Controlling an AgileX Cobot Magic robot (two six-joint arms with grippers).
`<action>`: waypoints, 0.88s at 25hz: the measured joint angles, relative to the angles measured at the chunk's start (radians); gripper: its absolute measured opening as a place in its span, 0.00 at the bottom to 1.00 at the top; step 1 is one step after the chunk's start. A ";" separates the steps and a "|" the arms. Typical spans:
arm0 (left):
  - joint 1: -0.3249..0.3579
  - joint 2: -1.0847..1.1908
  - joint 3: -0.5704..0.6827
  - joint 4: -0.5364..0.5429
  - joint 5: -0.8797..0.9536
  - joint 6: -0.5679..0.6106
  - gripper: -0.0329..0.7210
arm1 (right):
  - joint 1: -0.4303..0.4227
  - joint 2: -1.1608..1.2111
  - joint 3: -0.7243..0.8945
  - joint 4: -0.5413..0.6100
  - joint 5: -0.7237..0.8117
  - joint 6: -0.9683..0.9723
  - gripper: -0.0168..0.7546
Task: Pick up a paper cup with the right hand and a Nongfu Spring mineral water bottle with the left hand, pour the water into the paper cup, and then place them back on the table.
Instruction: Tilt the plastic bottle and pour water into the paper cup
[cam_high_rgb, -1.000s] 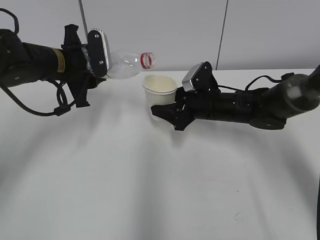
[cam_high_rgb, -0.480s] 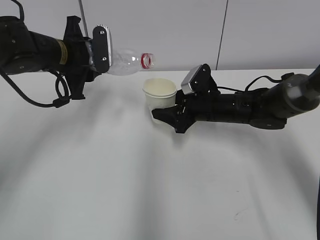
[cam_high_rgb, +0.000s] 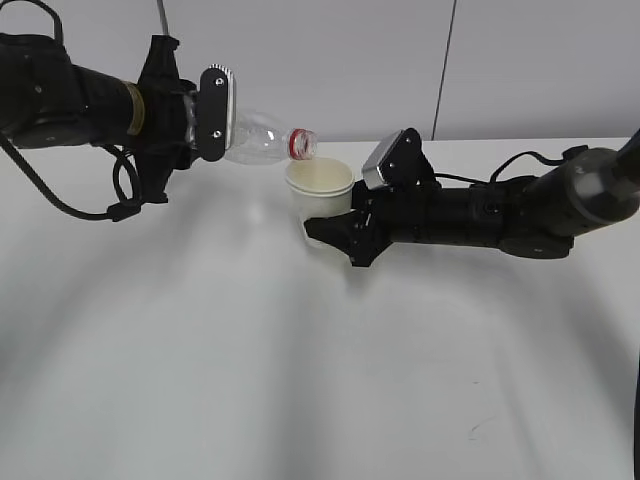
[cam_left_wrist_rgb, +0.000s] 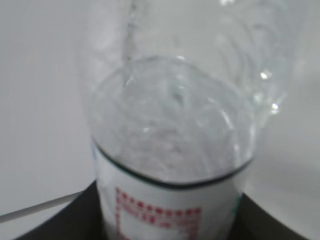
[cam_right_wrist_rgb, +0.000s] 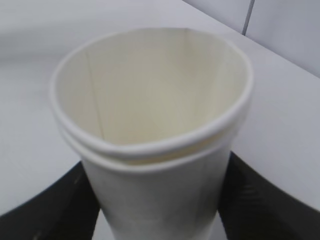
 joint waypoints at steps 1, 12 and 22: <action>-0.003 0.000 0.000 0.004 0.000 0.000 0.48 | 0.000 0.000 0.000 0.000 0.000 0.000 0.66; -0.017 0.000 0.000 0.045 0.016 0.000 0.48 | 0.000 0.000 0.000 -0.051 0.000 0.013 0.66; -0.017 0.000 0.000 0.097 0.053 0.001 0.48 | 0.000 0.000 0.000 -0.065 -0.012 0.035 0.66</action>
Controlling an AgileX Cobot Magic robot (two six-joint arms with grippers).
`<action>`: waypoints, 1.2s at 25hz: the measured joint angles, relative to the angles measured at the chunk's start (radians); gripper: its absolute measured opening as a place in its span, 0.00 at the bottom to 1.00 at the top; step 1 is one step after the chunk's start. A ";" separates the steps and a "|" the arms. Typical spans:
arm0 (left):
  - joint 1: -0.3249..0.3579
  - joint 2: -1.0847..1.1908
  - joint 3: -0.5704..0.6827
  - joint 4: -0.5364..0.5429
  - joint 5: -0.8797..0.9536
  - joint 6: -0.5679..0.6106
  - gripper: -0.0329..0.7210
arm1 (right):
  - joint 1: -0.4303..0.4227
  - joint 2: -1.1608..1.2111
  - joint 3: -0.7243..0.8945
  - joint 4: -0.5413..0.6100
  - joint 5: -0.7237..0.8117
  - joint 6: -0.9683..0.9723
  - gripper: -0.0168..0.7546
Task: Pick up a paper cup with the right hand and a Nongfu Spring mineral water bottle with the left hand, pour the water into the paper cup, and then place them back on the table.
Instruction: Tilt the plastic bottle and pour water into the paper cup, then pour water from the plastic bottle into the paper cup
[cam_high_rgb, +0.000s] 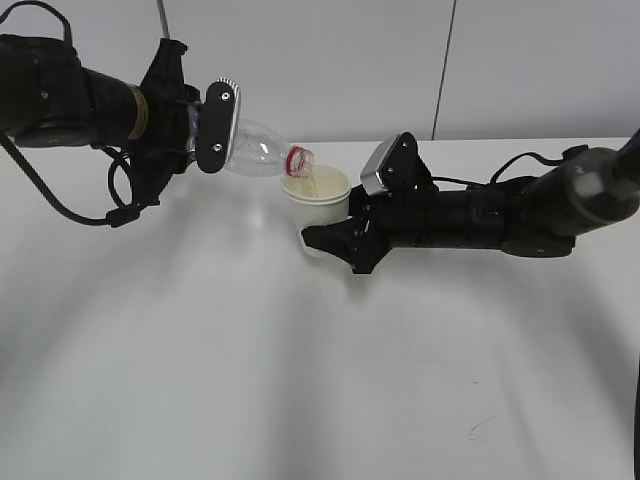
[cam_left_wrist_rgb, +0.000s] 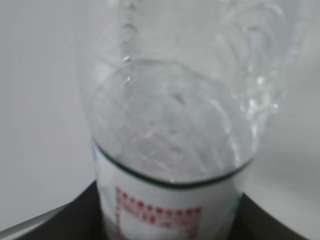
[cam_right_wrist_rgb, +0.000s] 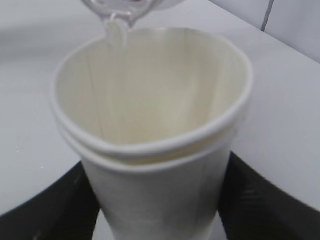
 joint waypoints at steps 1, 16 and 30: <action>0.000 0.000 0.000 0.001 0.002 0.000 0.48 | 0.000 0.000 0.000 -0.002 -0.002 0.000 0.66; 0.000 0.000 0.000 0.030 0.012 0.000 0.47 | 0.000 0.002 0.000 -0.066 -0.008 0.033 0.66; 0.000 0.000 0.000 0.056 0.014 0.000 0.47 | 0.000 0.002 0.000 -0.104 -0.009 0.040 0.66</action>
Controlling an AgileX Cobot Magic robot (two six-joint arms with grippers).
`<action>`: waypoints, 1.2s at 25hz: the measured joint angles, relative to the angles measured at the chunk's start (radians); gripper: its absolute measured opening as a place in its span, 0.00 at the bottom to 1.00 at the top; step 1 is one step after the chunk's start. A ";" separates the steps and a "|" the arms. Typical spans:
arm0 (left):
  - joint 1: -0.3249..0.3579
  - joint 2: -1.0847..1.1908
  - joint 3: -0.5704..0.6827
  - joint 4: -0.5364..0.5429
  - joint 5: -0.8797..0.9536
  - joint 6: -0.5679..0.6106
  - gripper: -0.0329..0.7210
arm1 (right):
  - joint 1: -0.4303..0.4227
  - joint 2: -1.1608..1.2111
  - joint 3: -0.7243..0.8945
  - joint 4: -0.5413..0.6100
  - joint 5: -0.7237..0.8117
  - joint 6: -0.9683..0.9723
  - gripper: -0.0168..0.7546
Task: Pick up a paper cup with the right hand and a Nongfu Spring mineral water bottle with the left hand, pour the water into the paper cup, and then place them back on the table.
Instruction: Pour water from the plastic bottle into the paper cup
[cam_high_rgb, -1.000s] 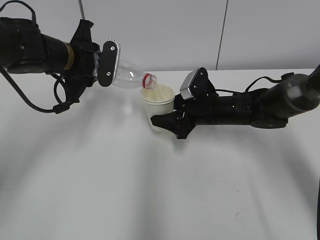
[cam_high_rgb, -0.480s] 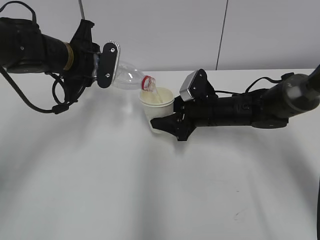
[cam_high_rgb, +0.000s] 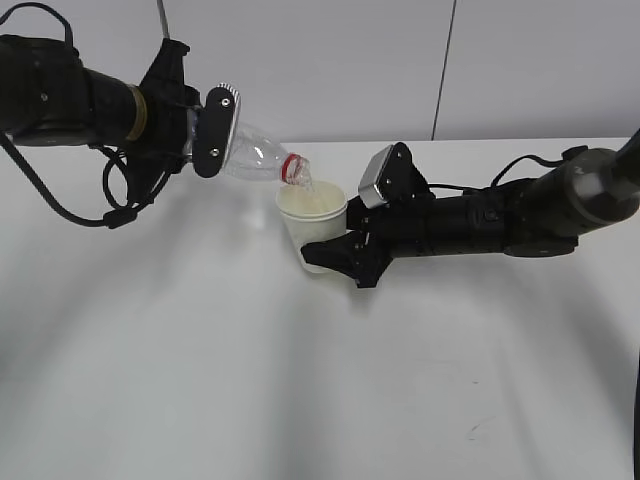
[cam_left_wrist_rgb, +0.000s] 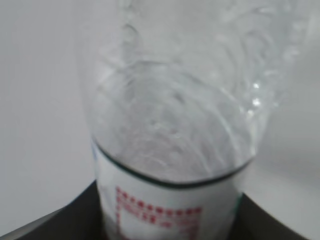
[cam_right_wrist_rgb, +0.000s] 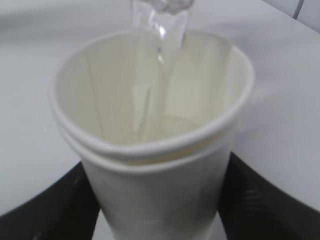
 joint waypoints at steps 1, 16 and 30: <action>0.000 0.000 0.000 0.005 0.003 0.000 0.47 | 0.000 0.000 0.000 0.000 0.000 0.002 0.66; 0.000 0.000 -0.001 0.043 0.018 0.000 0.47 | 0.000 0.001 0.000 -0.006 0.000 0.006 0.66; 0.000 0.000 -0.002 0.069 0.018 0.000 0.47 | 0.000 0.002 0.000 -0.024 0.000 0.011 0.66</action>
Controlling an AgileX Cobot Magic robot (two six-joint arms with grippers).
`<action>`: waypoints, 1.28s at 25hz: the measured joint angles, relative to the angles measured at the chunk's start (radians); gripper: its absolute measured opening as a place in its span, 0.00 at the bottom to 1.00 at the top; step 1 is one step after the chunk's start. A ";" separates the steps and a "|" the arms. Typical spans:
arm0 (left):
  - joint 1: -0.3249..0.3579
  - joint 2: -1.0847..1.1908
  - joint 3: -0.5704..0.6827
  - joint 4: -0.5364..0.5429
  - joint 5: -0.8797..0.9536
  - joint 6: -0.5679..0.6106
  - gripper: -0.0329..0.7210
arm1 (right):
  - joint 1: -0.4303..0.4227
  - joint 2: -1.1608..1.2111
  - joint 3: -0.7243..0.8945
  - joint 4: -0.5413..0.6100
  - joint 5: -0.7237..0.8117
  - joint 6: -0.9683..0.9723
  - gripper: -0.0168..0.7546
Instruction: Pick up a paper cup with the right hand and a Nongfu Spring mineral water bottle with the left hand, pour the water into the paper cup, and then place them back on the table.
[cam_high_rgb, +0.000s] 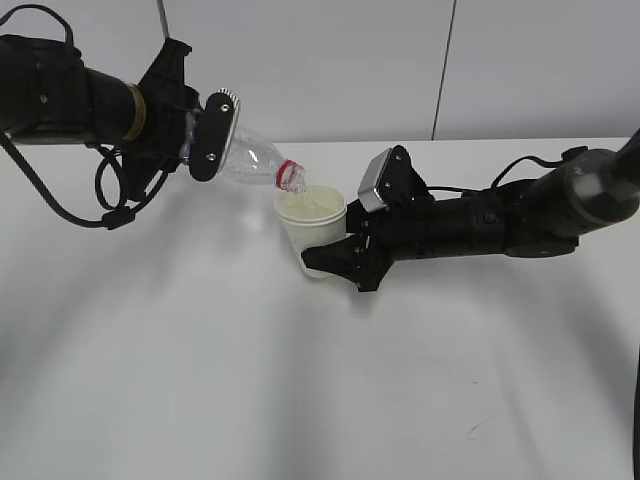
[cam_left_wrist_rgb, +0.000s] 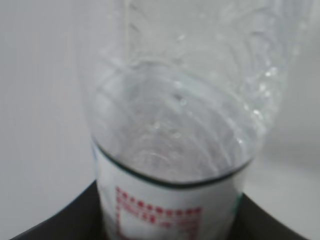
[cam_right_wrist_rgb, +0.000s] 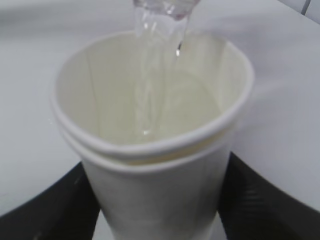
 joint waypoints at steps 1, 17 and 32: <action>0.000 0.000 0.000 0.001 0.000 0.000 0.47 | 0.000 0.000 0.000 0.000 0.000 0.000 0.66; 0.000 0.000 0.000 -0.158 -0.017 -0.160 0.47 | 0.000 0.000 0.000 0.056 -0.017 -0.026 0.66; 0.000 -0.001 0.024 -0.853 -0.153 -0.185 0.53 | 0.000 0.000 0.000 0.271 -0.032 -0.137 0.66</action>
